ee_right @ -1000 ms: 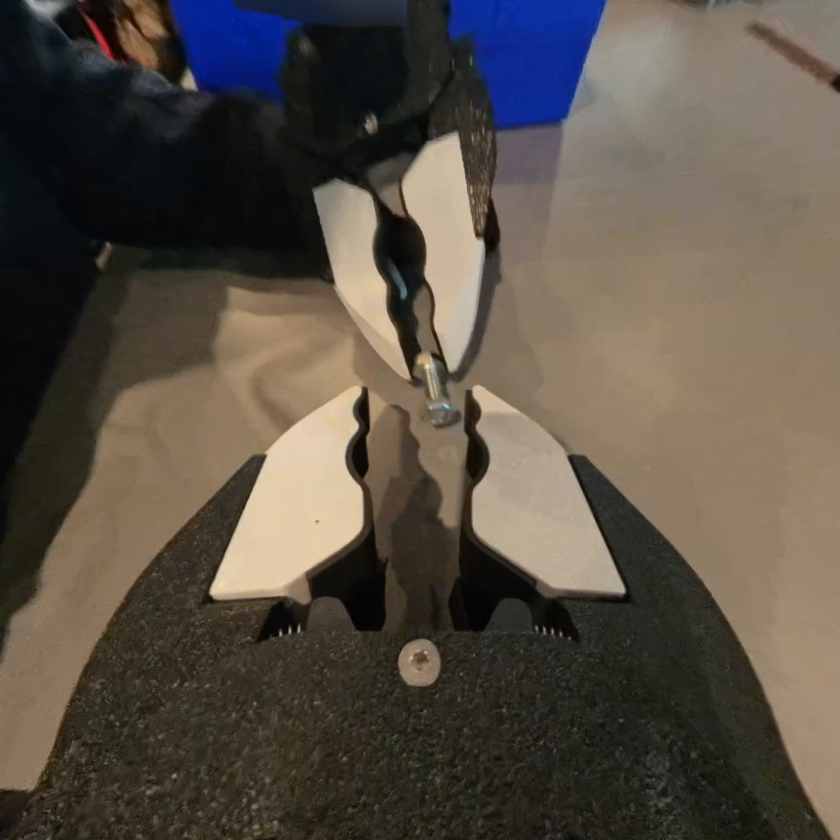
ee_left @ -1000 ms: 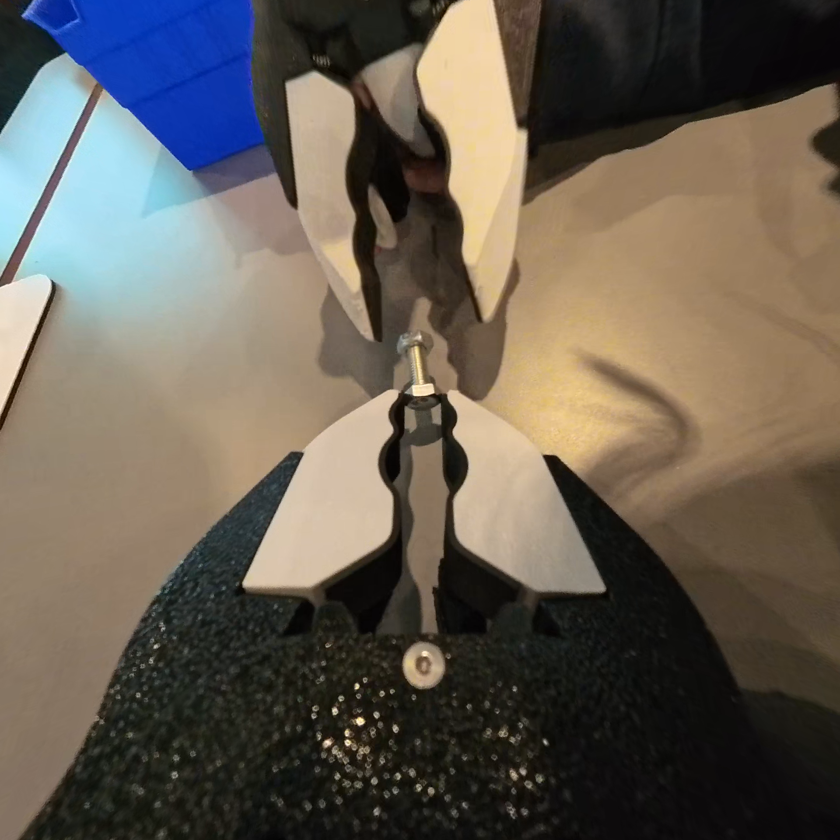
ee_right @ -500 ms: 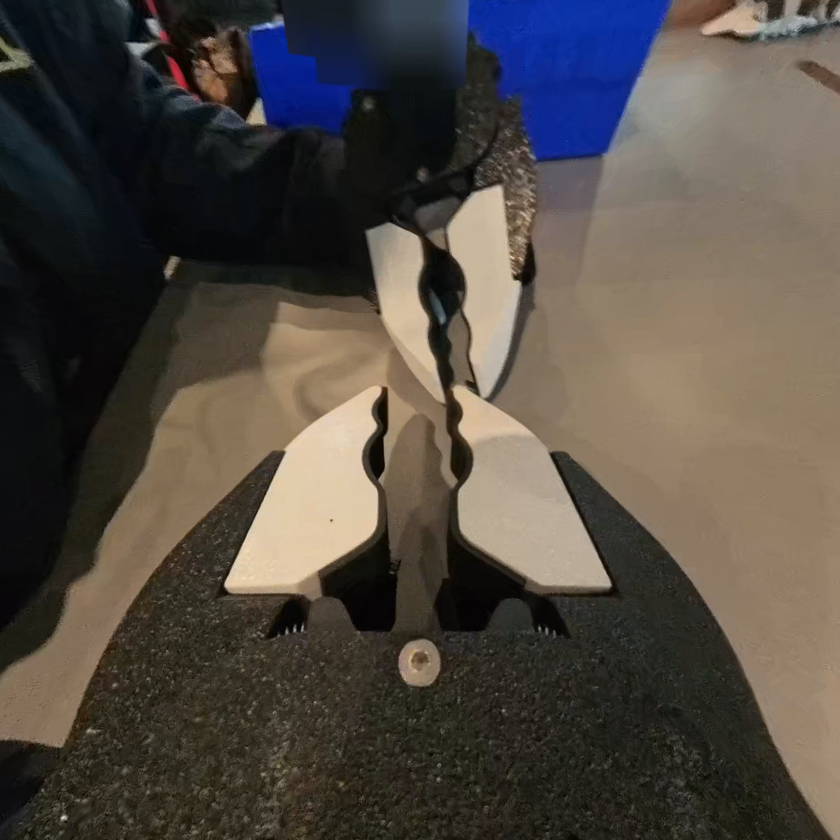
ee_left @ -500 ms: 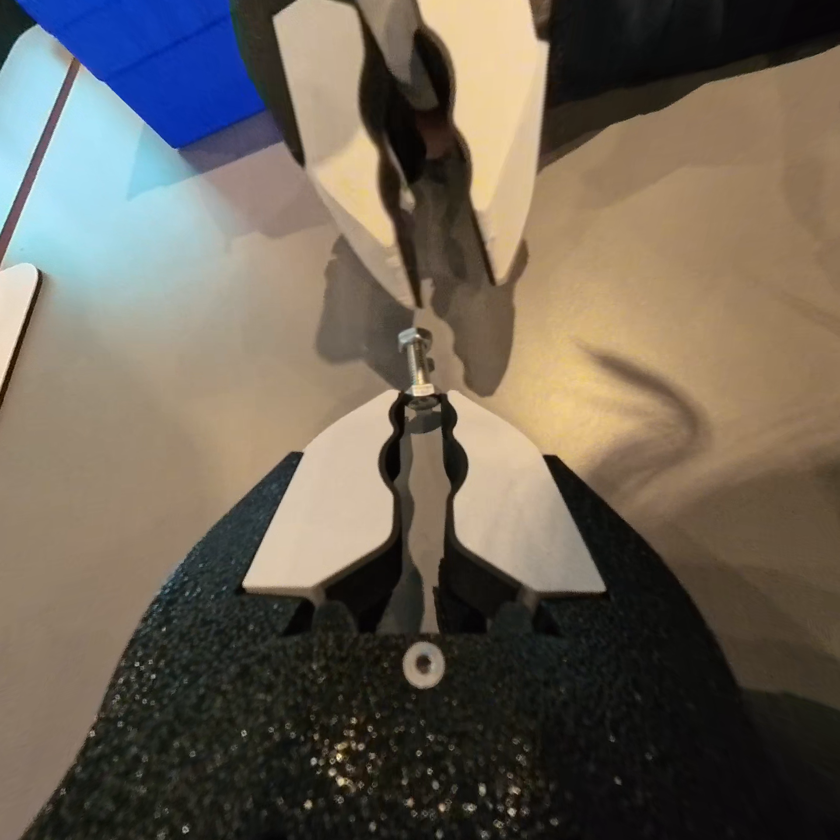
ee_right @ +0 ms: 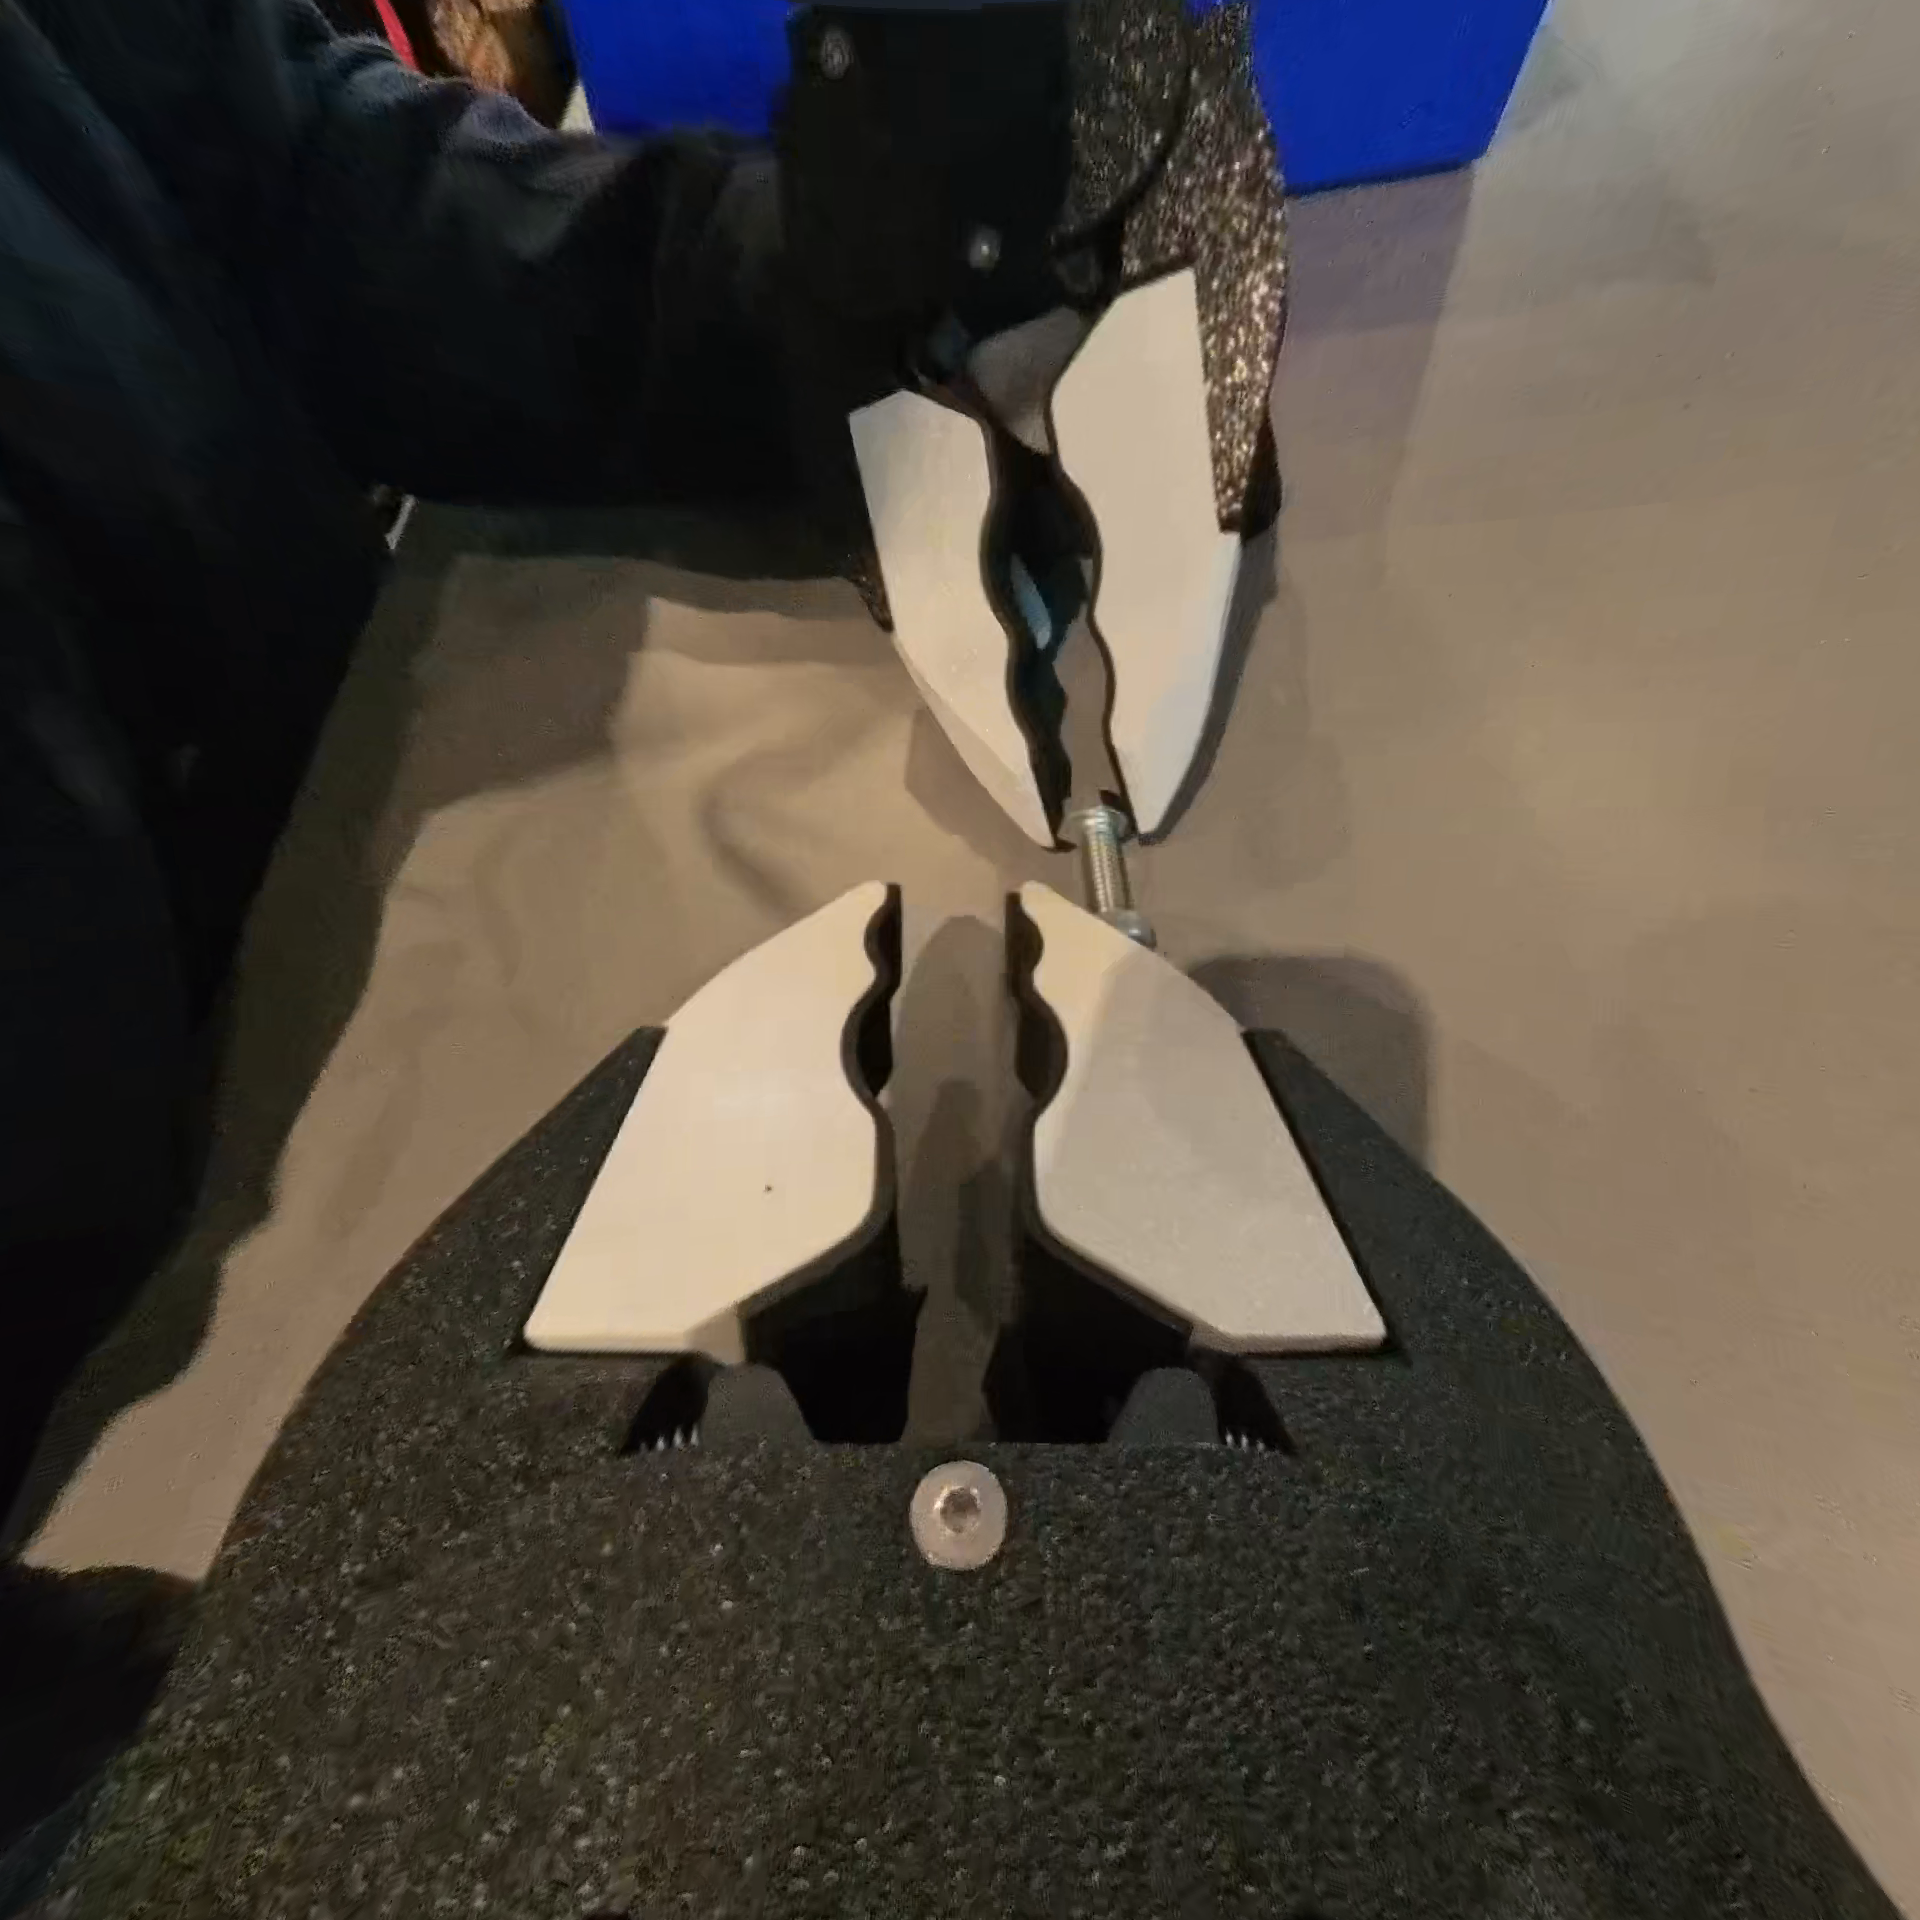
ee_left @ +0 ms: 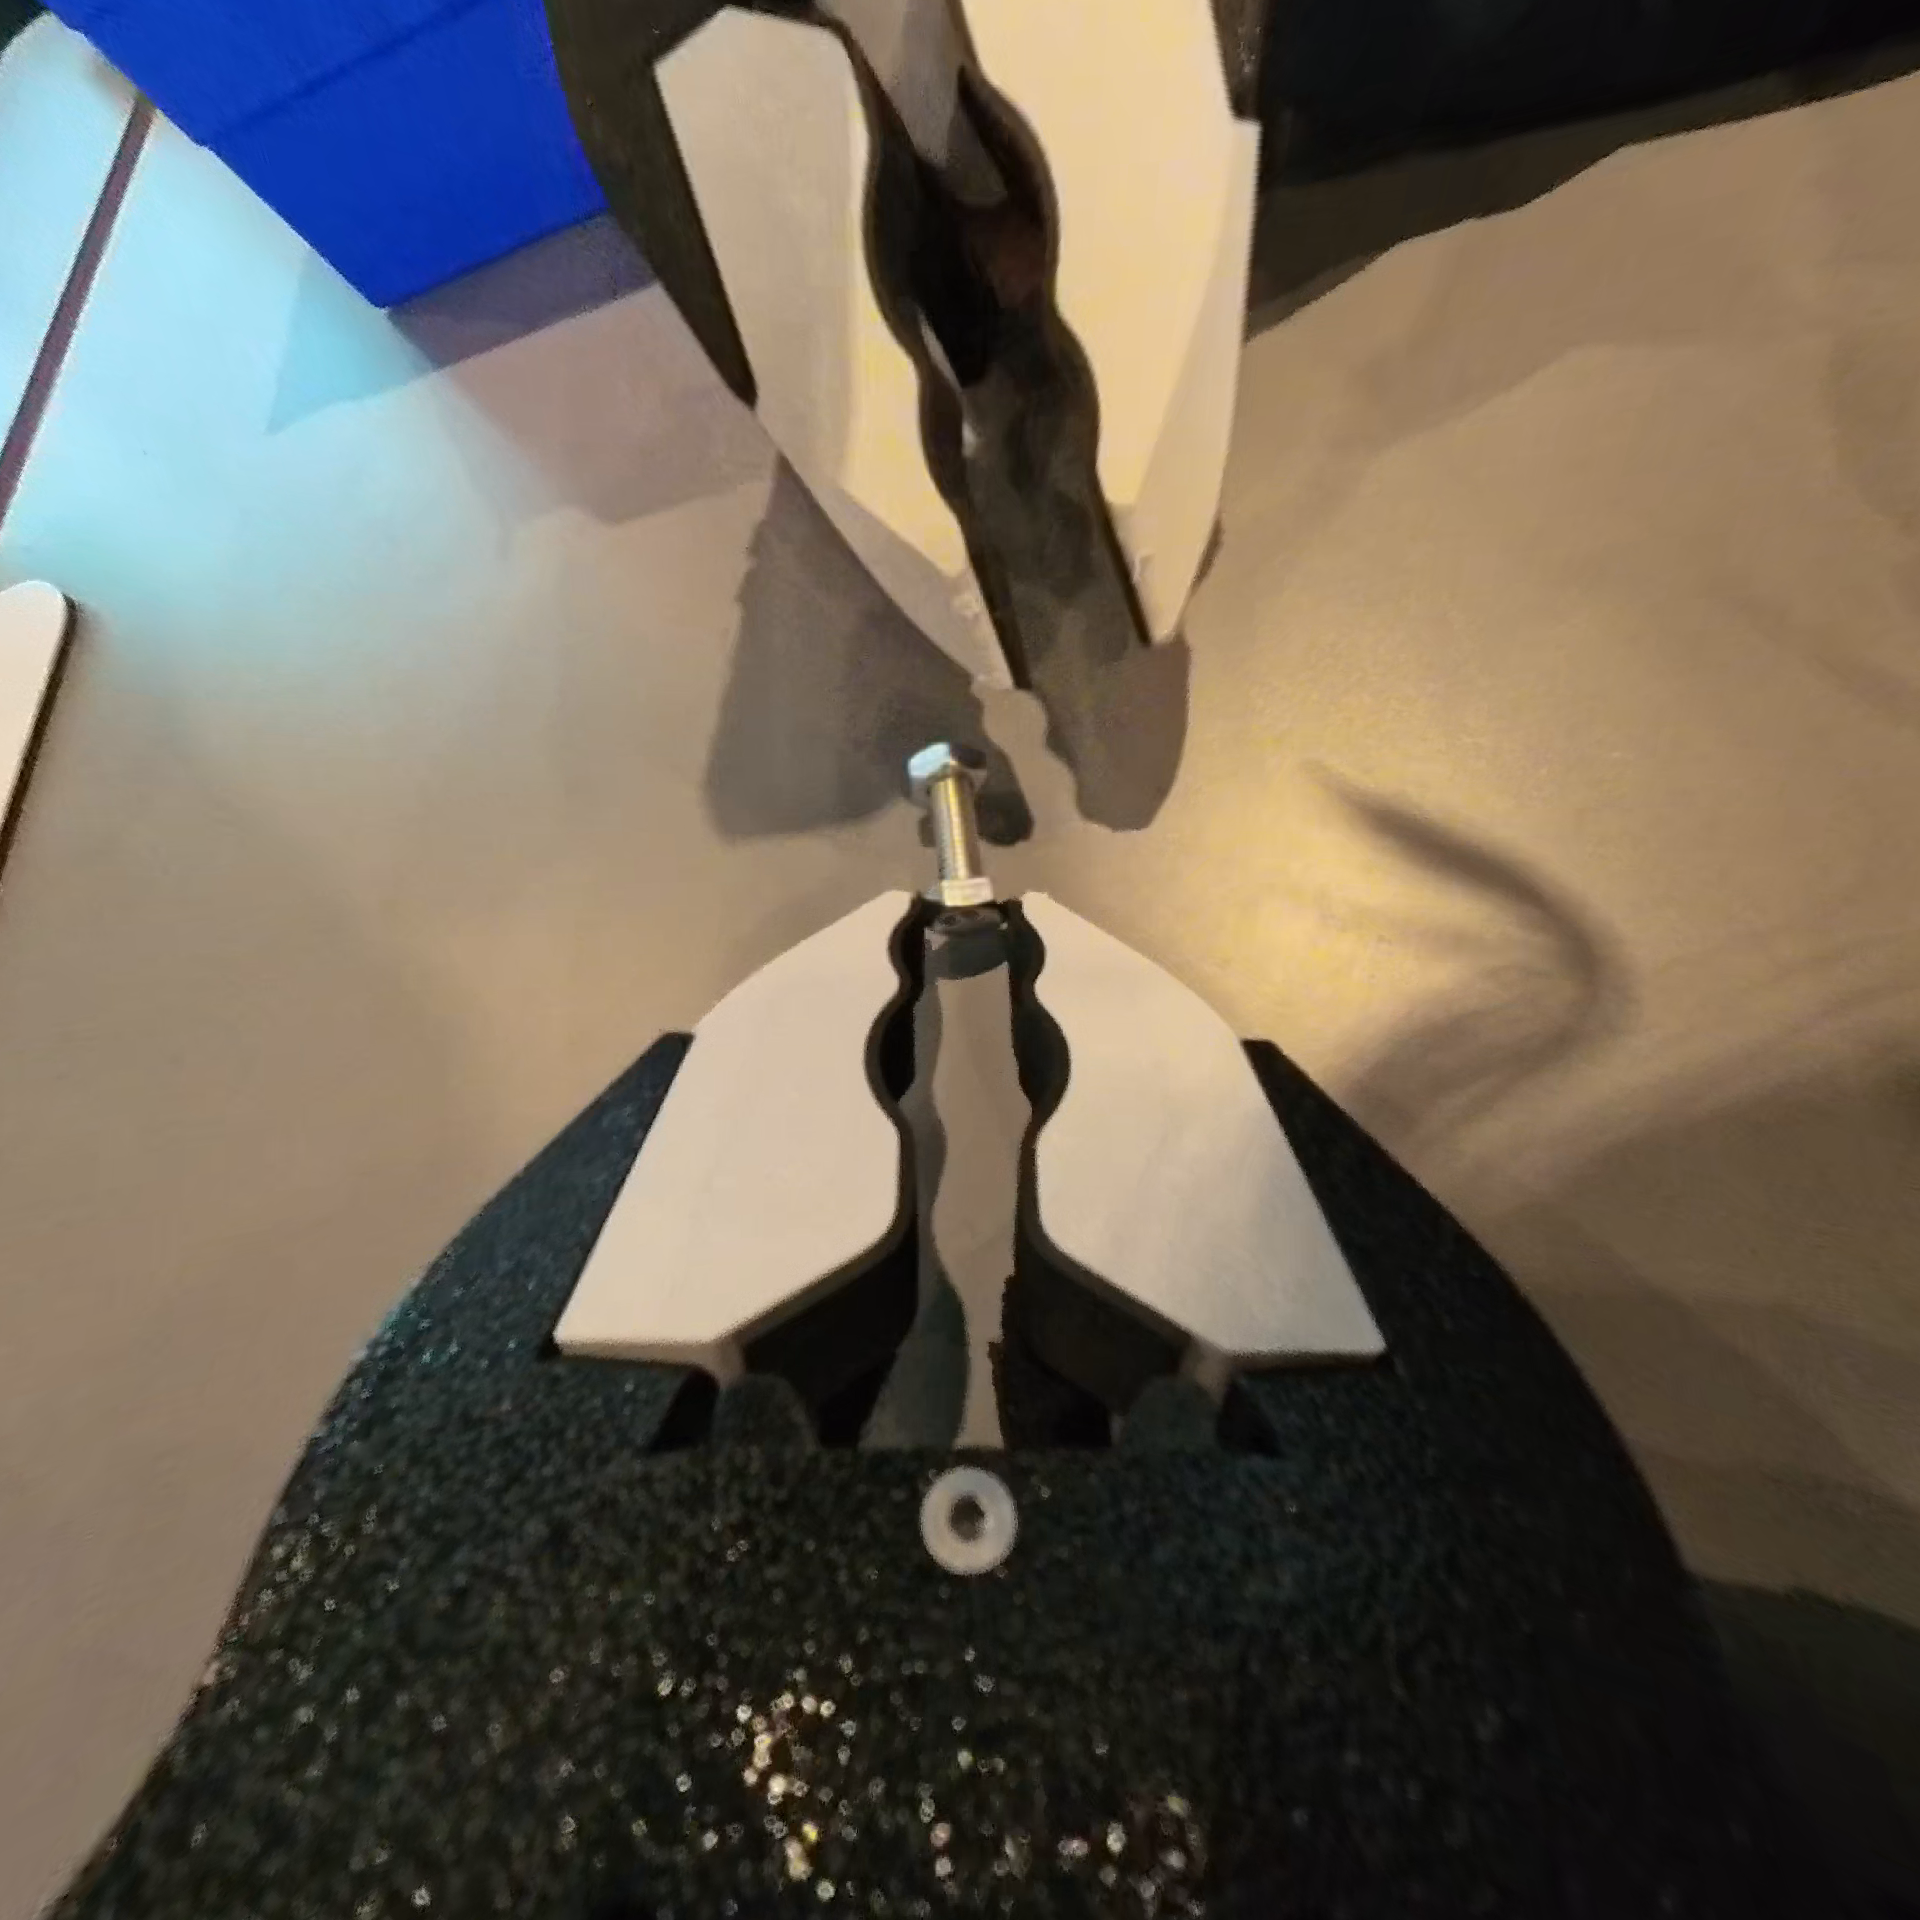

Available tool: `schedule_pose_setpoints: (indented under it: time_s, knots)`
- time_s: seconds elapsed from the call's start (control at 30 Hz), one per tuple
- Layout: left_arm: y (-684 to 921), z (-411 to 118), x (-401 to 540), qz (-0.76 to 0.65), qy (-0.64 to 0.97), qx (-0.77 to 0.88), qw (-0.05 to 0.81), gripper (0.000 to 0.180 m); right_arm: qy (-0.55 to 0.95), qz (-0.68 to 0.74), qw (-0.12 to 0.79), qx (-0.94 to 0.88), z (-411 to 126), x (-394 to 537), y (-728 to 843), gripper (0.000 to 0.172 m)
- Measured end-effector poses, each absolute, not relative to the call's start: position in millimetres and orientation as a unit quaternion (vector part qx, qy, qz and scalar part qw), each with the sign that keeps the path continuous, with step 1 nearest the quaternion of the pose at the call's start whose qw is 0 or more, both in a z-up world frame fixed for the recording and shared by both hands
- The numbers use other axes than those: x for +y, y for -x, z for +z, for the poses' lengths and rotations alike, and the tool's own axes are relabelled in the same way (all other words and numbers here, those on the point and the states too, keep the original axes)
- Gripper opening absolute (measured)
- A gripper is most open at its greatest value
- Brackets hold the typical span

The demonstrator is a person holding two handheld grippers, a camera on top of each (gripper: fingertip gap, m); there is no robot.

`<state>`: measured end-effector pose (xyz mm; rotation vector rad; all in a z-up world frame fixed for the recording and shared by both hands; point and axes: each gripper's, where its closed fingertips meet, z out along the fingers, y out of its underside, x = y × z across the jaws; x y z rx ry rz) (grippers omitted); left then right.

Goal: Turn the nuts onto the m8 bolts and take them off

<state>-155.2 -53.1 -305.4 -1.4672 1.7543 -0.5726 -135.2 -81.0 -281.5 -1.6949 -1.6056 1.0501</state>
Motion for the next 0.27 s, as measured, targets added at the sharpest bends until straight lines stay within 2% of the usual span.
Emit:
schedule_pose_setpoints:
  time_s: [0.03, 0.17, 0.27]
  knots:
    - [155.2, -305.2, -53.1, -0.225, 0.575, 0.687, 0.382, 0.014, 0.638, 0.387, 0.289, -0.6, -282.8, -78.9, 134.2, 0.02]
    - [155.2, -305.2, -53.4, -0.224, 0.573, 0.689, 0.383, 0.014, 0.657, 0.354, 0.299, -0.595, -291.4, -69.2, 135.6, 0.036]
    - [155.2, -305.1, -53.5, -0.224, 0.573, 0.689, 0.383, 0.014, 0.658, 0.346, 0.3, -0.598, -294.3, -68.5, 137.7, 0.041]
